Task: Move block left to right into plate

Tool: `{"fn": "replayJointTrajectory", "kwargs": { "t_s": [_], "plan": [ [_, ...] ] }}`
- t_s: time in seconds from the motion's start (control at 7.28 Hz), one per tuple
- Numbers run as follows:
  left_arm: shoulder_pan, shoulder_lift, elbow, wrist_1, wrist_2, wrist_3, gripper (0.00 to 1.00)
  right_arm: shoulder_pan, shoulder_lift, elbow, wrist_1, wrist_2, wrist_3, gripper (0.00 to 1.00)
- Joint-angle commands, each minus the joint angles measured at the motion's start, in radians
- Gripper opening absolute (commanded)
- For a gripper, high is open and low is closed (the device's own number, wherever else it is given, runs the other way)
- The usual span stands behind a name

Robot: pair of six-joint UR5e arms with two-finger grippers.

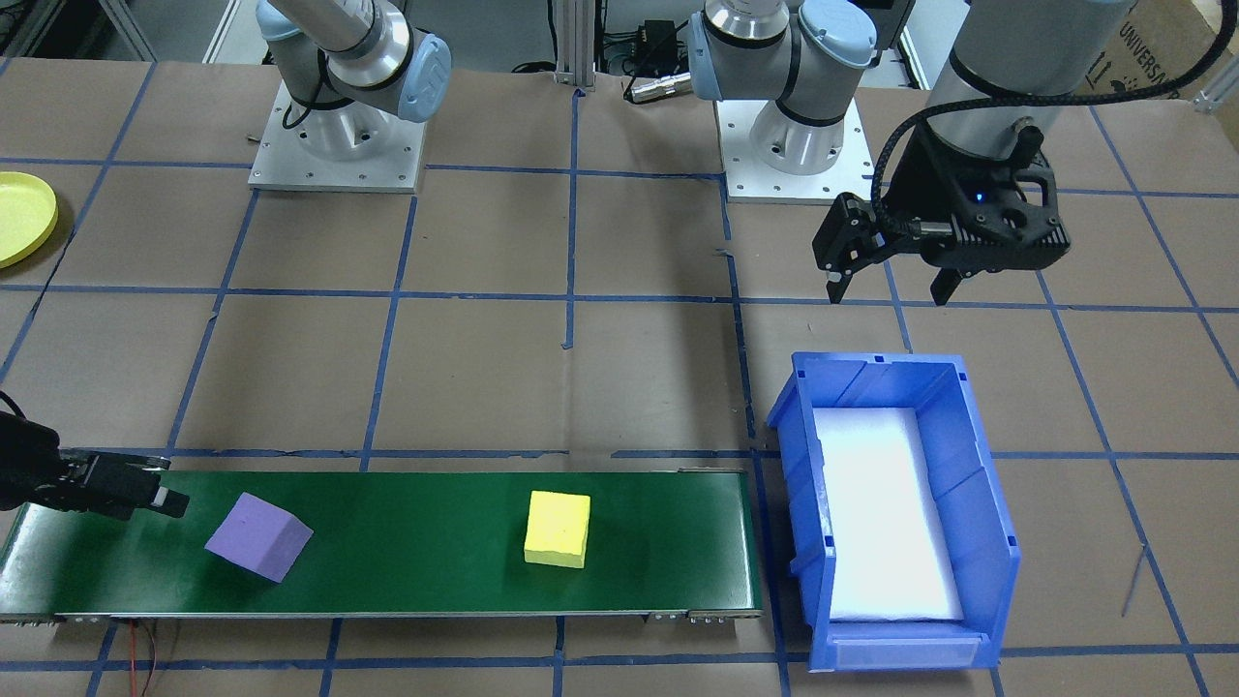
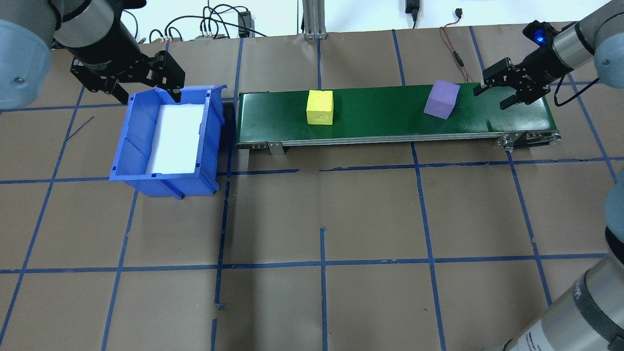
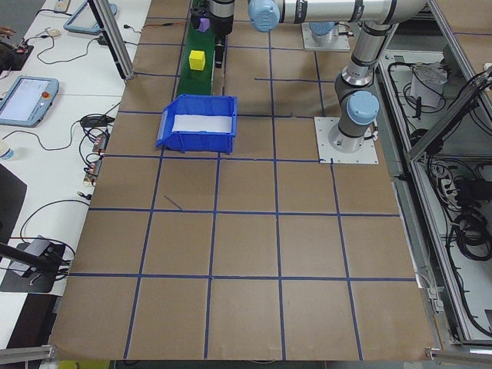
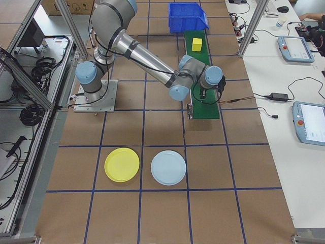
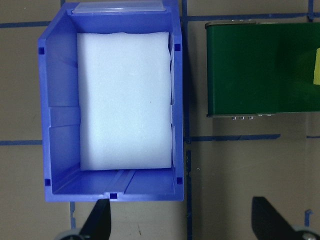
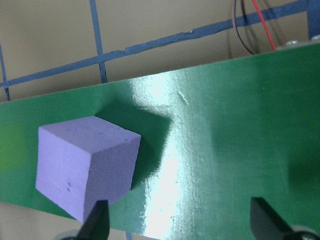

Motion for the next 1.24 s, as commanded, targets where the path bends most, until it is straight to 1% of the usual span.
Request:
{"fn": "replayJointTrajectory", "kwargs": {
  "t_s": [0.0, 0.27, 0.41, 0.55, 0.82, 1.1],
  "plan": [
    [-0.003, 0.016, -0.009, -0.012, -0.003, 0.0, 1.0, 0.001, 0.001, -0.004, -0.037, 0.0, 0.066, 1.0],
    [-0.001, 0.021, -0.009, -0.024, -0.003, 0.0, 1.0, 0.006, 0.012, -0.005, -0.074, 0.0, 0.098, 1.0],
    [0.002, 0.021, -0.009, -0.024, -0.003, 0.001, 1.0, 0.008, 0.027, -0.007, -0.1, 0.012, 0.098, 1.0],
    [0.002, 0.021, -0.009, -0.022, -0.004, 0.001, 1.0, 0.015, 0.036, -0.01, -0.1, 0.034, 0.1, 1.0],
    [0.004, 0.021, -0.009, -0.024, -0.004, 0.001, 1.0, 0.04, 0.039, -0.016, -0.11, 0.034, 0.144, 1.0],
    [0.004, 0.021, -0.009, -0.024, -0.003, 0.001, 1.0, 0.044, 0.05, -0.016, -0.14, 0.034, 0.155, 1.0]
  ]
}}
